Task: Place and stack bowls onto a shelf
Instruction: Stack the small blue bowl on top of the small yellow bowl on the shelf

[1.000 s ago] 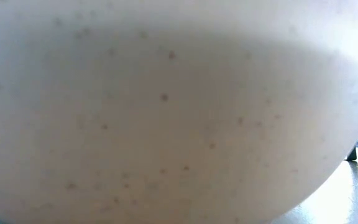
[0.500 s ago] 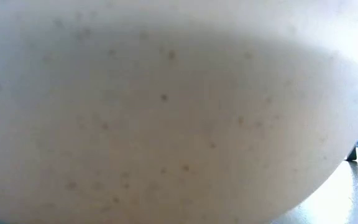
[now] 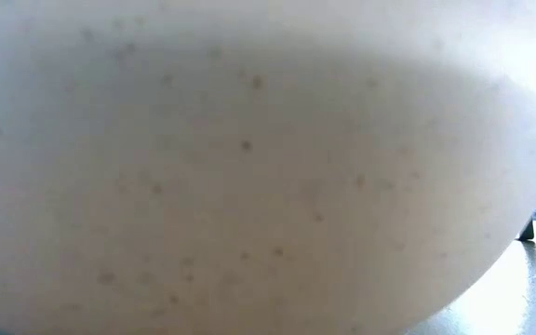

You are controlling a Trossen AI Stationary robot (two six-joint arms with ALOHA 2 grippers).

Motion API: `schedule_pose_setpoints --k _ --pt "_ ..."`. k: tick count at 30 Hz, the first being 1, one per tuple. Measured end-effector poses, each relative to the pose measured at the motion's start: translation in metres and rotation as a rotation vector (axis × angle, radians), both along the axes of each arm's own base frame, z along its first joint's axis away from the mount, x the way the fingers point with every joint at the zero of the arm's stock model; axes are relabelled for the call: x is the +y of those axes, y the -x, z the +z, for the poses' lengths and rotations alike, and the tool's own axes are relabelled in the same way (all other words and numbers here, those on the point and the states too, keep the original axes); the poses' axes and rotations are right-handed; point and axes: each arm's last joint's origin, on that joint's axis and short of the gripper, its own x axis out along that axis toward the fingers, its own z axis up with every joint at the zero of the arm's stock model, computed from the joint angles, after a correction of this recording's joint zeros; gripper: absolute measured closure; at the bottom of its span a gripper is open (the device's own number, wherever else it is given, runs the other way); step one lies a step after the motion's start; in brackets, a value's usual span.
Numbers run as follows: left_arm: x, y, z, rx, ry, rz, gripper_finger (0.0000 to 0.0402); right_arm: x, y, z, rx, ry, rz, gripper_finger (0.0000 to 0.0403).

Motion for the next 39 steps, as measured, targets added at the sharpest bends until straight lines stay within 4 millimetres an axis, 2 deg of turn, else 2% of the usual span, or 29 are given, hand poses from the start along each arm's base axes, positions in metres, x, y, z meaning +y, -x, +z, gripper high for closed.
schedule_pose_setpoints --k 8,15,21,34,39 --pt "0.000 0.000 0.000 0.000 0.000 0.000 0.0285 0.009 0.000 -0.018 0.067 0.014 0.007 0.0254" --pt "0.000 0.000 0.000 0.000 0.000 0.000 0.0285 0.013 0.011 -0.038 0.147 0.036 0.000 0.0257" --pt "0.000 0.000 0.000 0.000 0.000 0.000 0.0285 0.019 0.013 -0.050 0.116 0.004 -0.008 0.0261" --pt "0.000 0.000 0.000 0.000 0.000 0.000 0.0285 0.012 0.022 -0.090 0.123 0.018 0.002 0.0270" --pt "0.000 0.000 0.000 0.000 0.000 0.000 0.0285 0.008 0.026 -0.100 0.143 0.038 -0.003 0.0301"
